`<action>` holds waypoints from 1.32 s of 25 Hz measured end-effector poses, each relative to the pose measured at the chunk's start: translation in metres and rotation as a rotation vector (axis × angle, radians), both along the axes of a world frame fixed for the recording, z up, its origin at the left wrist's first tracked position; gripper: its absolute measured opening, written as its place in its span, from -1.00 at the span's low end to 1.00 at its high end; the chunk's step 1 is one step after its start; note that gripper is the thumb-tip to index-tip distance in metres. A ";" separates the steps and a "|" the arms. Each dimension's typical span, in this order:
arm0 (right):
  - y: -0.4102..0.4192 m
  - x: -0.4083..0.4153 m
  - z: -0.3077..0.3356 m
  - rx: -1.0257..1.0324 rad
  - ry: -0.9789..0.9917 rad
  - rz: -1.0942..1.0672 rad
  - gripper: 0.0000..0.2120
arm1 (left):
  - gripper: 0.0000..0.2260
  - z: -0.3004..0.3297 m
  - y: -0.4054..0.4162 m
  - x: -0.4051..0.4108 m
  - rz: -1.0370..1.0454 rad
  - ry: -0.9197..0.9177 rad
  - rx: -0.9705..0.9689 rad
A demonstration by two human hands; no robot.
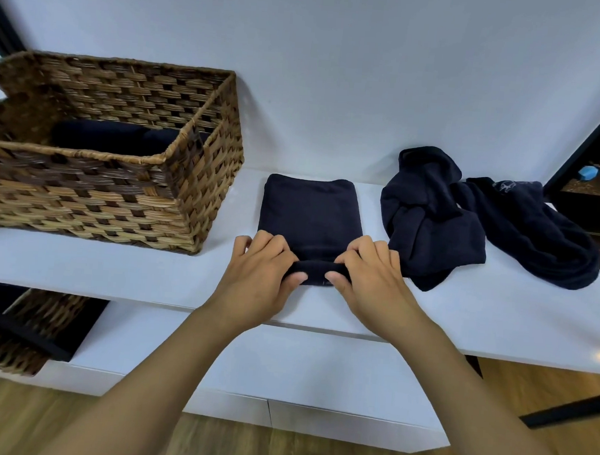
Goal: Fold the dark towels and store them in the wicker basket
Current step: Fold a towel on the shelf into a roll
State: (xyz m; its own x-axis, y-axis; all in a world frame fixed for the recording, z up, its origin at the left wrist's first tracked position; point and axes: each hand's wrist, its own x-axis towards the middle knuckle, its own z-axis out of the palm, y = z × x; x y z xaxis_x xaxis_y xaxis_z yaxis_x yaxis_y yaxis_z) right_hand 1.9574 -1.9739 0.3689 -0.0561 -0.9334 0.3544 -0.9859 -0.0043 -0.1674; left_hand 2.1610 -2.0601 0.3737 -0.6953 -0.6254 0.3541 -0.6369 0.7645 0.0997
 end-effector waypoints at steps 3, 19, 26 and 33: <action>-0.007 0.006 0.005 0.030 0.003 -0.023 -0.42 | -0.46 0.011 -0.004 -0.008 0.075 -0.059 0.042; -0.012 0.007 -0.001 -0.067 0.183 -0.044 -0.49 | -0.69 0.025 -0.025 -0.043 0.168 -0.041 0.042; -0.027 -0.002 0.020 0.222 -0.170 0.040 -0.66 | -0.58 -0.002 -0.013 0.005 -0.140 0.068 -0.034; -0.008 0.009 -0.006 -0.128 0.169 0.025 -0.58 | -0.67 0.033 -0.033 -0.008 -0.130 -0.118 0.285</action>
